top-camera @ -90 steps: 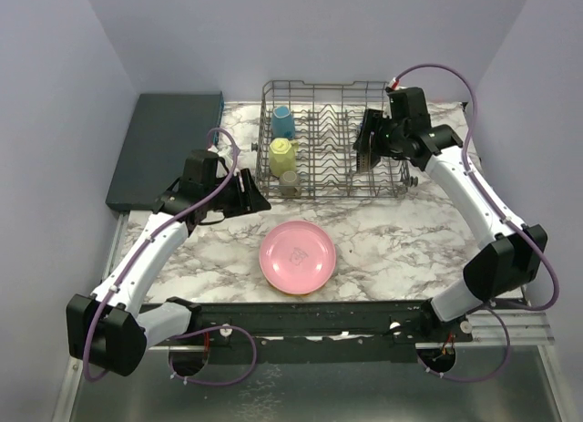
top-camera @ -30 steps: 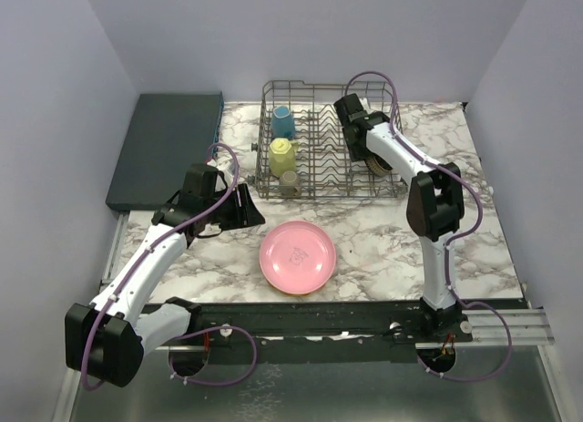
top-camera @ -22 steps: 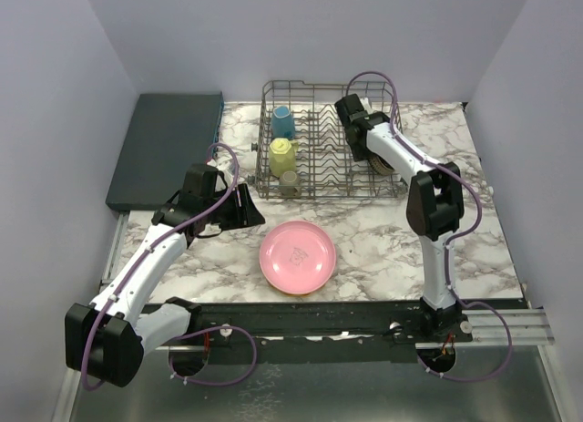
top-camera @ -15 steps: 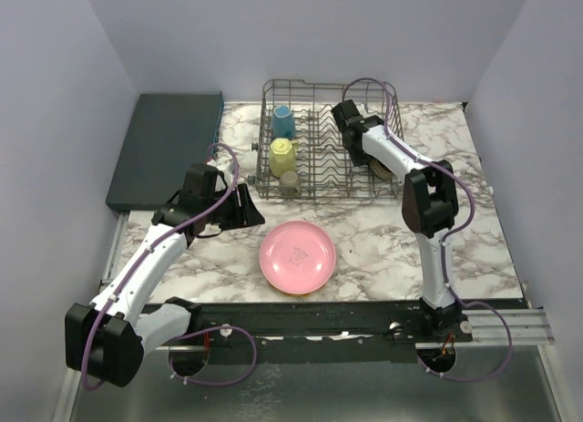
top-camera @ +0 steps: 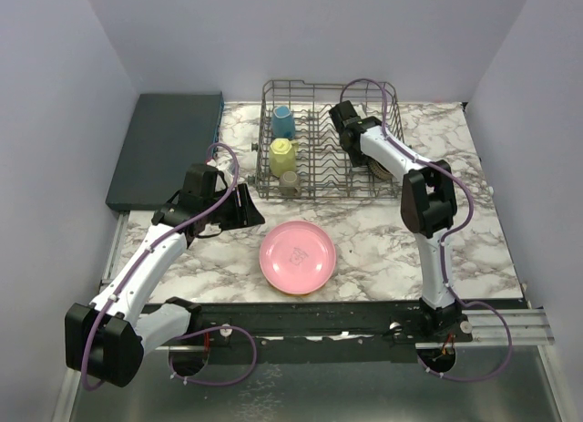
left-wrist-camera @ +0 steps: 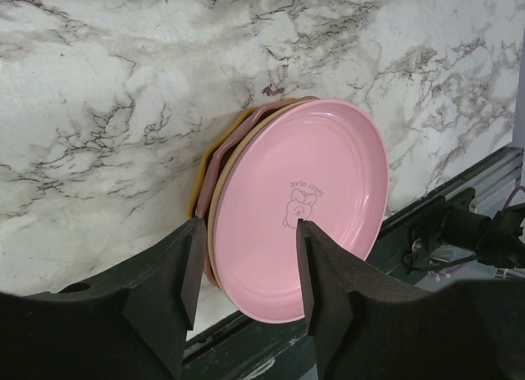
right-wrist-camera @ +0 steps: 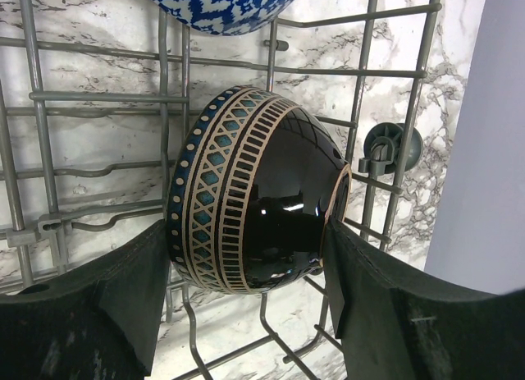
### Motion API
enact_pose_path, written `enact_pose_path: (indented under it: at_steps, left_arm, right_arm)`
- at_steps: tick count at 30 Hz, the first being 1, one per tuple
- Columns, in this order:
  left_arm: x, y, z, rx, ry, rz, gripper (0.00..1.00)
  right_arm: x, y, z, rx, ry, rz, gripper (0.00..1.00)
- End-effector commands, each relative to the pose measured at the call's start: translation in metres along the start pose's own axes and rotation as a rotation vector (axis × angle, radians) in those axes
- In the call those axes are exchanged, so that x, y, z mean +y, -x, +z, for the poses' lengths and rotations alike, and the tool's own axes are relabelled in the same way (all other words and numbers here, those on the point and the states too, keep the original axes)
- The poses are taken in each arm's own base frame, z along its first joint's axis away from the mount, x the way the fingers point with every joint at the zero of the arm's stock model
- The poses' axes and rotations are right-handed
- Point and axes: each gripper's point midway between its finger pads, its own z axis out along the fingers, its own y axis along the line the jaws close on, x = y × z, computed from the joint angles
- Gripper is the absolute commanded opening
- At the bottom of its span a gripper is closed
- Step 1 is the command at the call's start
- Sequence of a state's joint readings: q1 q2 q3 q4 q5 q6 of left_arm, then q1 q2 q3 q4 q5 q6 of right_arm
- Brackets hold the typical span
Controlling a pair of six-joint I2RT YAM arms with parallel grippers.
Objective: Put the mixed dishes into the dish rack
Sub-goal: Turn the bowl upside down on the dish rack.
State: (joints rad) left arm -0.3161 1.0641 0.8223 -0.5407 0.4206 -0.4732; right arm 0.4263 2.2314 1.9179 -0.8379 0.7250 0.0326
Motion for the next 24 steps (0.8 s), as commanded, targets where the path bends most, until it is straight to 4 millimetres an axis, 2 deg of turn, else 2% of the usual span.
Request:
enact_pose_path:
  at_steps: [1,6,24]
  left_arm:
    - [0.0036,0.0019,0.0023,-0.011,0.012,0.016,0.53]
    - [0.0038,0.0025,0.0020,-0.014,0.014,0.016,0.53]
    - [0.0044,0.0026,0.0021,-0.015,0.017,0.016,0.54]
  right_arm:
    - [-0.0003,0.0100,0.0009,-0.024,-0.034,0.014,0.31]
    - [0.0001,0.0108,0.0021,-0.024,-0.039,0.018,0.45]
    - [0.0067,0.0079,0.0047,-0.004,-0.023,0.030,0.68]
